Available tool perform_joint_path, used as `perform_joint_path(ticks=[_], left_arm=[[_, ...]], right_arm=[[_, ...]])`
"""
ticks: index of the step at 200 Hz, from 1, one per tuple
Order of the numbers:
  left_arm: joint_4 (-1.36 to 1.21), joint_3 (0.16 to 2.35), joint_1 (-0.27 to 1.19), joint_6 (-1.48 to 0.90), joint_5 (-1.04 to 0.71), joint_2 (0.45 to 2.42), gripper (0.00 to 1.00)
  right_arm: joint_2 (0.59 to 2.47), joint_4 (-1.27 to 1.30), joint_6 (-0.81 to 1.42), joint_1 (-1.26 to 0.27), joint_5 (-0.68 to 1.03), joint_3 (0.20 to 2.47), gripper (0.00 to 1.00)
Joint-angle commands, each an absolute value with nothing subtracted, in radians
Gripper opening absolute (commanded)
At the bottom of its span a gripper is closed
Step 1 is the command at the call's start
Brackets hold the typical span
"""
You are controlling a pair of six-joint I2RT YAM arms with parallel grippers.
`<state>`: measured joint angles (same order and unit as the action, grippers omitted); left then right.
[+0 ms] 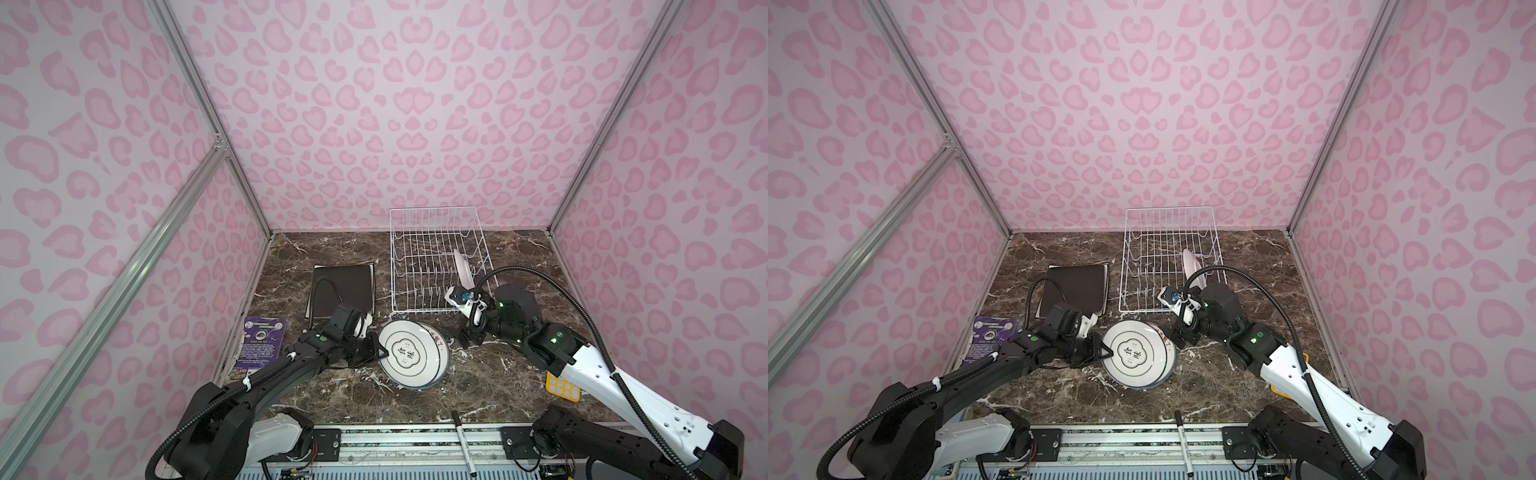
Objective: Unload the plates from the dish rack
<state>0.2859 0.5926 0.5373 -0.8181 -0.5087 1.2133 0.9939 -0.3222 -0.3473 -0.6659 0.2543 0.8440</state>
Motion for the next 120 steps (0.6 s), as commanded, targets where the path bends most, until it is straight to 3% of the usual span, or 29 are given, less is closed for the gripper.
perform_joint_path(ticks=[1, 102, 106, 120], left_arm=[[0.258, 0.612, 0.541, -0.815, -0.512, 1.222, 0.16], [0.324, 0.679, 0.561, -0.792, -0.469, 1.293, 0.35], [0.326, 0.683, 0.563, -0.791, -0.468, 1.297, 0.41], [0.338, 0.695, 0.568, -0.786, -0.462, 1.308, 0.46]], right_arm=[[0.989, -0.304, -0.337, -0.666, 0.246, 0.835, 0.98], [0.987, -0.297, -0.326, -0.666, 0.240, 0.824, 0.98], [0.986, -0.298, -0.327, -0.666, 0.240, 0.823, 0.98], [0.983, -0.296, -0.325, -0.666, 0.237, 0.820, 0.98]])
